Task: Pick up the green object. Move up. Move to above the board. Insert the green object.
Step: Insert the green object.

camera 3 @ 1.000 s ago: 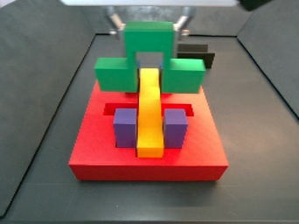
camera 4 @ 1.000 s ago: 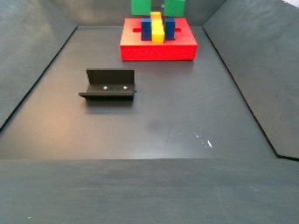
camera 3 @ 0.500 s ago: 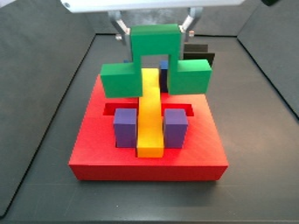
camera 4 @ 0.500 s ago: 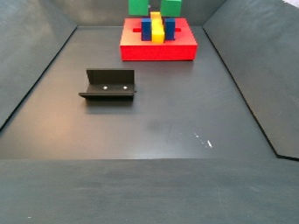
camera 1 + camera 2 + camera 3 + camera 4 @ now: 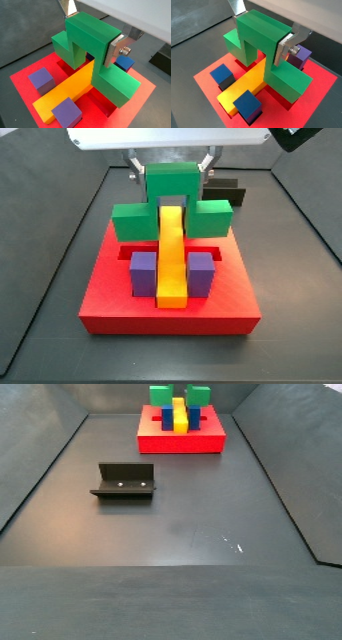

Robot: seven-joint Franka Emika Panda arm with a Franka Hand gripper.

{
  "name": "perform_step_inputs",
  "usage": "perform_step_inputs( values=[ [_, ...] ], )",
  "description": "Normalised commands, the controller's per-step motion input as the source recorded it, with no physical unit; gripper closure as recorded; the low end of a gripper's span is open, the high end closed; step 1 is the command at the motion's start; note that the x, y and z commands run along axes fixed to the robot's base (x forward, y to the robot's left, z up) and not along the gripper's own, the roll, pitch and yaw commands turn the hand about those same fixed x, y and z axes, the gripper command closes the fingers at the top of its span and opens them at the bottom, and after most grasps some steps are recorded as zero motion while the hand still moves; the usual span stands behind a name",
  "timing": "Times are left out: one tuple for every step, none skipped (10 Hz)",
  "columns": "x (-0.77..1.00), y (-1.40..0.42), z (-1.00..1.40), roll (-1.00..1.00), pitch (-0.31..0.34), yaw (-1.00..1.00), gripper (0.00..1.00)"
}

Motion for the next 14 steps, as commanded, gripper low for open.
perform_step_inputs(
  values=[
    [-0.14, 0.0, -0.27, -0.25, 0.0, 0.0, 1.0],
    [-0.1, 0.0, -0.25, -0.36, 0.0, 0.0, 1.0],
    [0.0, 0.0, -0.24, -0.4, -0.016, 0.0, 1.0],
    [-0.01, 0.0, -0.23, -0.38, -0.007, 0.0, 1.0],
    [0.0, 0.0, -0.11, -0.37, -0.009, 0.0, 1.0],
    [0.0, 0.0, 0.0, -0.25, 0.0, 0.0, 1.0],
    [0.1, 0.0, -0.02, -0.02, -0.023, -0.08, 1.0],
    [0.19, 0.0, 0.0, 0.04, -0.009, -0.18, 1.0],
    [0.22, 0.0, 0.0, 0.14, 0.0, -0.24, 1.0],
    [0.19, 0.0, 0.0, 0.2, 0.0, -0.26, 1.0],
    [0.17, 0.0, 0.0, 0.22, 0.0, -0.25, 1.0],
    [0.06, 0.0, 0.0, 0.2, 0.0, -0.2, 1.0],
    [-0.03, 0.0, -0.15, 0.13, 0.0, -0.07, 1.0],
    [-0.11, 0.0, -0.26, 0.1, -0.009, 0.0, 1.0]
  ],
)
